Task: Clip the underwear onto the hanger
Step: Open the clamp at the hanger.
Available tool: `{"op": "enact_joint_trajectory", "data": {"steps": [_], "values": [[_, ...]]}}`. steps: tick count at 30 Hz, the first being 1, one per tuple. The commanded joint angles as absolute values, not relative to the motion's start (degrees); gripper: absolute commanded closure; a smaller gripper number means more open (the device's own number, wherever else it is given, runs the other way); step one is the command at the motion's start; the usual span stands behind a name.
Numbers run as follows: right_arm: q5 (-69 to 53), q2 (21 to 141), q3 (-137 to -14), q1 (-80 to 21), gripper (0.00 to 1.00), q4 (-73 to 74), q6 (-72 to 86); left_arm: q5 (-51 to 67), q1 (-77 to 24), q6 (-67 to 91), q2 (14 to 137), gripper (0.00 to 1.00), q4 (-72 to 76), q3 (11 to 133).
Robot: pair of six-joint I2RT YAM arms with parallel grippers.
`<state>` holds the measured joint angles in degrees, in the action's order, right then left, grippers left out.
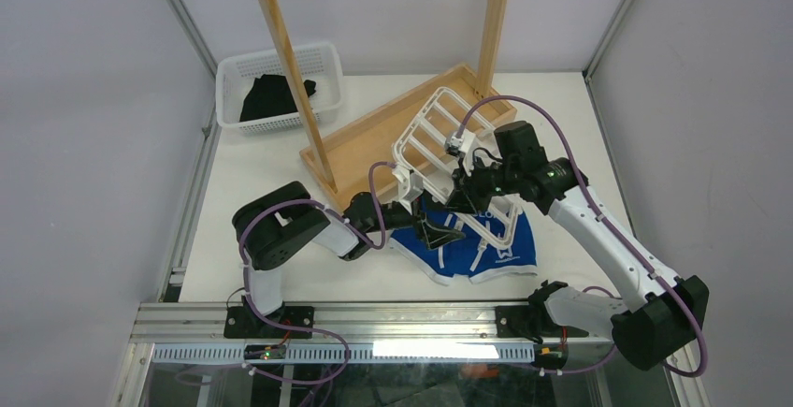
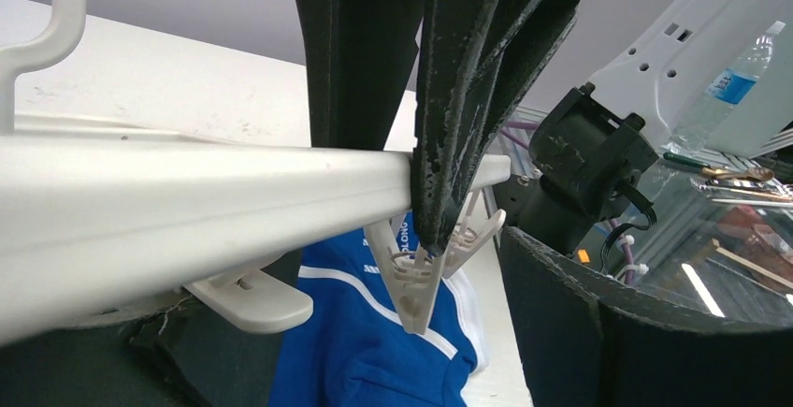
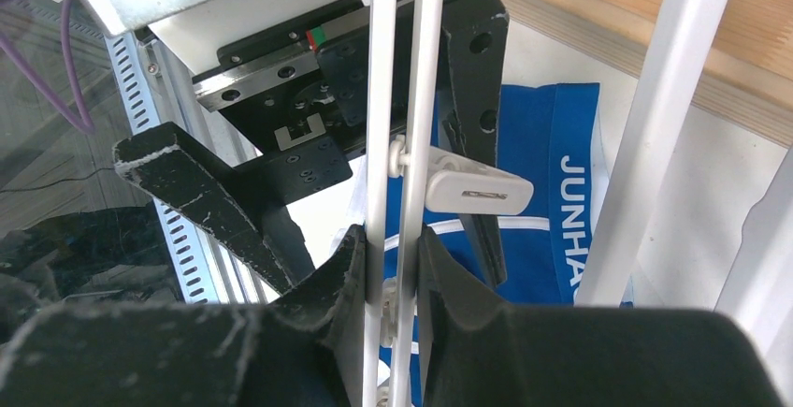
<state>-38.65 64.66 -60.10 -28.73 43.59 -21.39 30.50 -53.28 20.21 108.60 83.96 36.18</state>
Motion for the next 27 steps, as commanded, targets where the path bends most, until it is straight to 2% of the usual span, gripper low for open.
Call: {"op": "enact_joint_trajectory", "data": {"steps": [1, 19, 27], "values": [[-42.31, 62.66, -62.02, -29.43, 1.0, 38.95, -24.08, 32.7, -53.53, 21.16, 106.62, 0.21, 99.47, 38.62], [-43.1, 62.7, -61.95, -29.4, 1.0, 38.98, -24.18, 30.76, -53.53, 21.79, 106.7, 0.22, 99.48, 39.57], [-43.0, 62.61, -61.79, -29.4, 1.0, 38.94, -24.24, 30.06, -53.53, 22.13, 106.39, 0.31, 99.47, 39.42]]}}
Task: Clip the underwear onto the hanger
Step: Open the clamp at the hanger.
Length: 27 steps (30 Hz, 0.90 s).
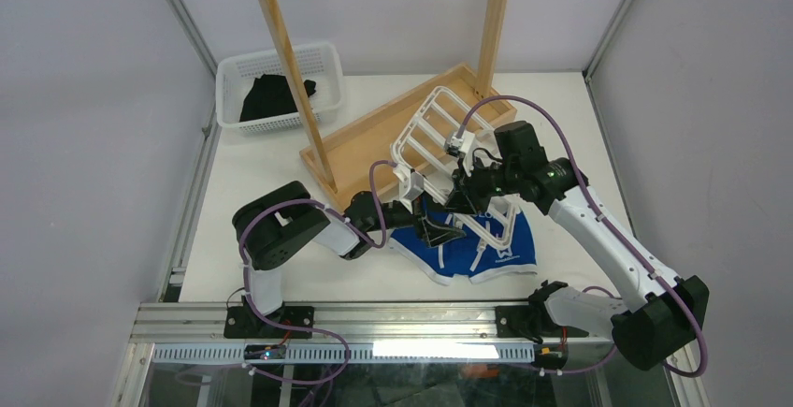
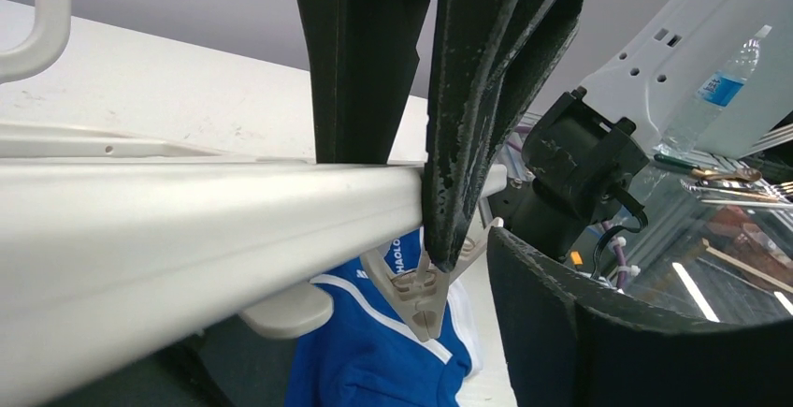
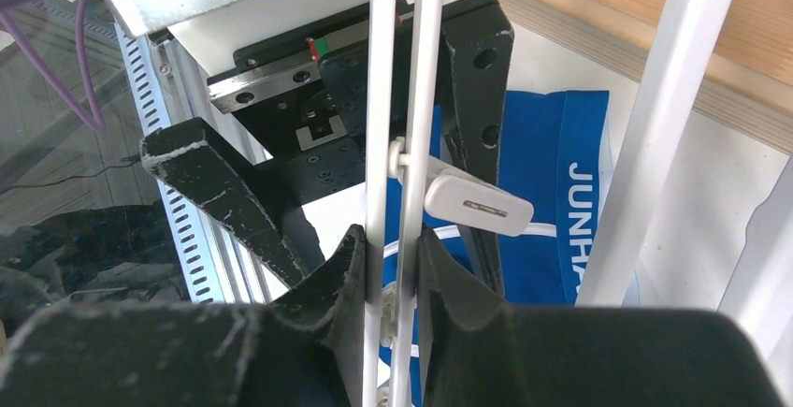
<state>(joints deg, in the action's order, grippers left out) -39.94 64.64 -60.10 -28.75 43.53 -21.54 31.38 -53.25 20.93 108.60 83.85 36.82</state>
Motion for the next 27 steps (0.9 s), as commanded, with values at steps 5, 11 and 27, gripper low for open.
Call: {"op": "enact_joint_trajectory", "data": {"steps": [5, 11, 27], "values": [[-42.98, 62.67, -61.62, -29.4, 1.0, 38.76, -24.26, 30.4, -53.55, 22.55, 106.36, 0.47, 99.48, 39.46], [-42.4, 62.79, -61.59, -29.38, 1.0, 38.77, -24.26, 30.62, -53.53, 23.97, 105.96, 0.77, 99.41, 39.21], [-36.23, 58.81, -57.94, -29.33, 0.65, 32.29, -17.56, 26.01, -52.7, 27.0, 104.11, 1.0, 97.91, 34.24]]}}
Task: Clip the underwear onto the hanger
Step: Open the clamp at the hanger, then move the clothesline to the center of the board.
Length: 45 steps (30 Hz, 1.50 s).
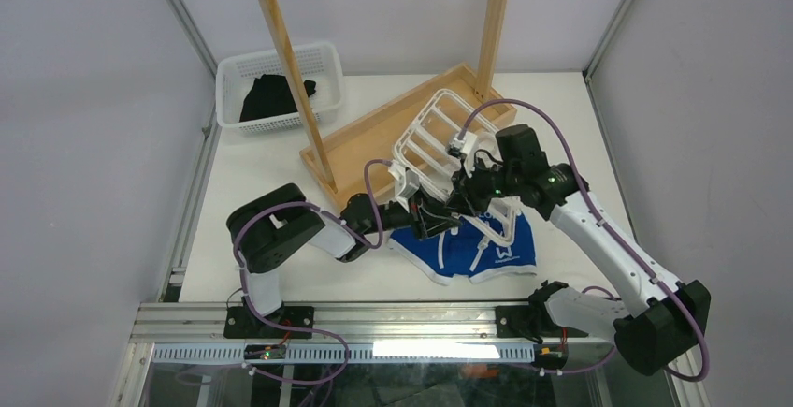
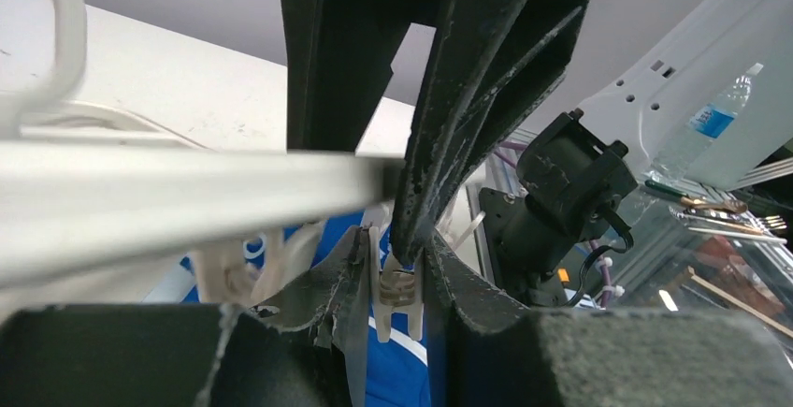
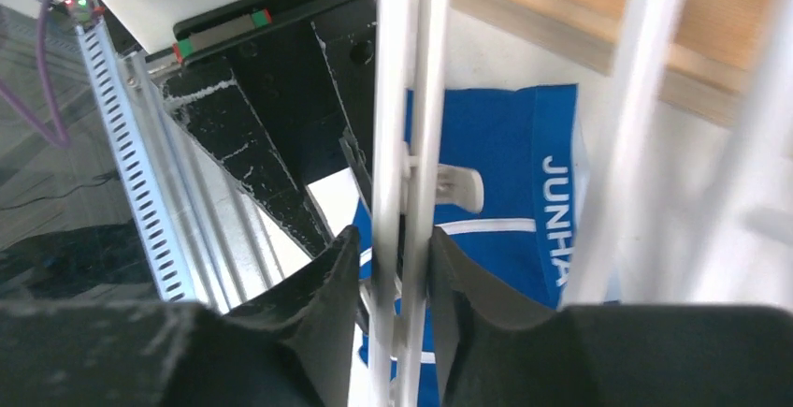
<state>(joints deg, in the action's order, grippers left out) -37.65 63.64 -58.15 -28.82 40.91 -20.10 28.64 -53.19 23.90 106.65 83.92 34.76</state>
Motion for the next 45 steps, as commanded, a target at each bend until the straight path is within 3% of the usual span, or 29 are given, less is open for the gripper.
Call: {"op": "enact_joint_trajectory", "data": {"steps": [1, 6, 16, 20, 26, 35, 39, 45], "values": [[-35.92, 57.75, -57.42, -29.29, 0.63, 31.3, -16.51, 25.64, -52.65, 27.17, 104.14, 1.0, 97.43, 34.08], [-32.65, 52.91, -55.33, -29.2, 0.49, 27.56, -10.56, 21.52, -52.69, 28.62, 102.74, 1.0, 90.4, 34.25], [-18.64, 41.18, -48.68, -29.2, 0.46, 21.45, 8.82, 14.05, -52.66, 25.42, 99.12, 1.0, 70.38, 38.38], [-17.92, 37.38, -45.34, -29.2, 0.47, 21.97, 17.11, 15.78, -52.7, 23.67, 100.79, 1.0, 68.29, 40.53], [-23.49, 34.15, -44.06, -29.24, 0.56, 27.43, 21.43, 20.79, -52.65, 21.91, 106.35, 1.0, 66.4, 46.28], [-16.57, 34.45, -36.24, -29.29, 0.73, 25.77, 32.59, 14.66, -52.62, 18.93, 111.44, 1.0, 53.55, 57.52], [-7.04, 36.21, -33.16, -29.34, 0.72, 25.89, 35.73, 12.3, -51.96, 17.37, 112.48, 1.0, 48.15, 60.65], [4.54, 41.18, -30.92, -29.35, 0.63, 24.93, 38.25, 8.81, -50.9, 16.96, 113.92, 1.0, 44.49, 61.66]]}}
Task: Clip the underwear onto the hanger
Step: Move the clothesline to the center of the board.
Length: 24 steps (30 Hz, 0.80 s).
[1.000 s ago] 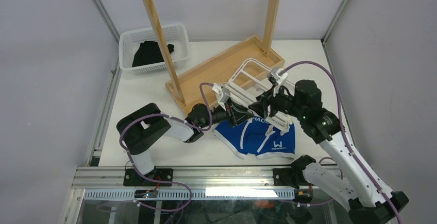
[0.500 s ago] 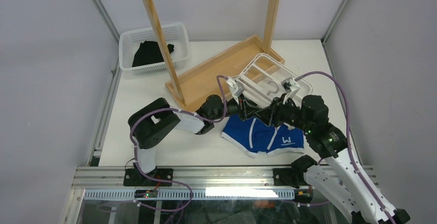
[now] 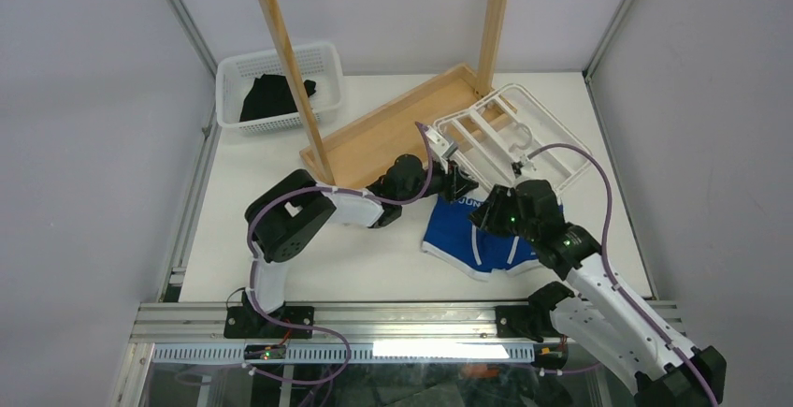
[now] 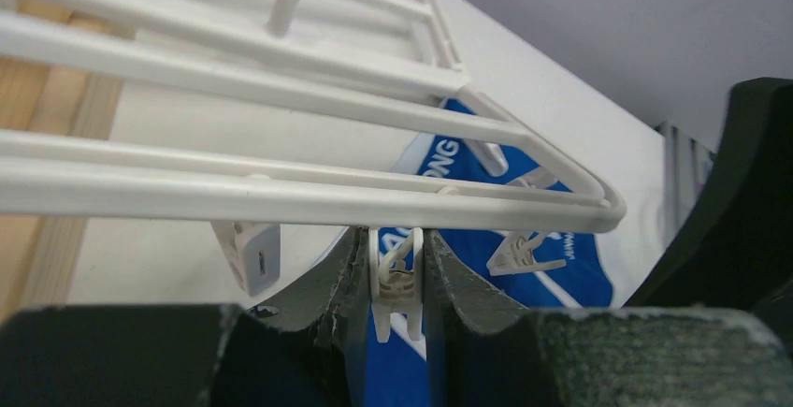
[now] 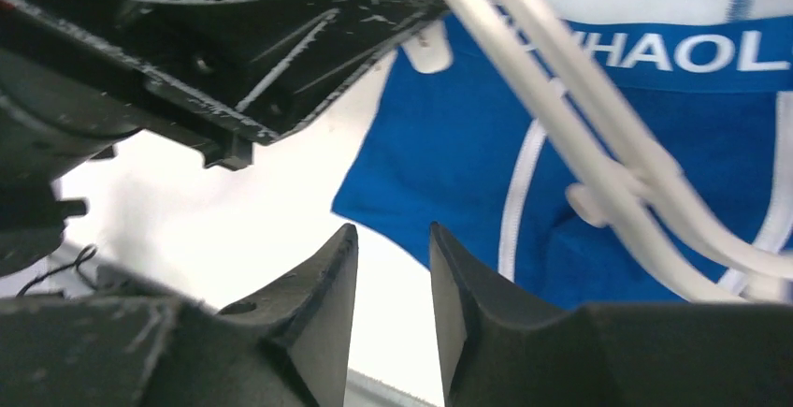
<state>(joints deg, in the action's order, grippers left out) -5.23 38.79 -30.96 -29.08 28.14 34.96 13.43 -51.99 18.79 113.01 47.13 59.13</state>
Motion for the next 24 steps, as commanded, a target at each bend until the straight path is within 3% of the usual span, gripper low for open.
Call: {"op": "enact_joint_trajectory", "data": {"steps": [1, 9, 13, 18, 24], "values": [[5.37, 42.23, -30.86, -29.28, 0.63, 25.07, 38.17, 8.17, -50.89, 16.96, 114.05, 1.0, 43.67, 61.91], [10.06, 46.72, -28.89, -29.29, 0.57, 20.31, 37.19, 3.77, -50.83, 16.74, 114.15, 1.0, 40.35, 62.44], [1.13, 46.53, -31.59, -29.29, 0.58, 12.46, 31.28, 3.42, -50.84, 16.88, 114.35, 1.0, 40.78, 61.71], [-8.02, 48.12, -39.71, -29.27, 0.57, 10.46, 22.03, 4.11, -50.82, 17.83, 115.18, 1.0, 42.75, 60.79], [-0.62, 57.58, -51.88, -28.71, 0.59, 16.27, 15.31, 3.73, -50.85, 17.93, 113.55, 1.0, 48.19, 55.41]]}}
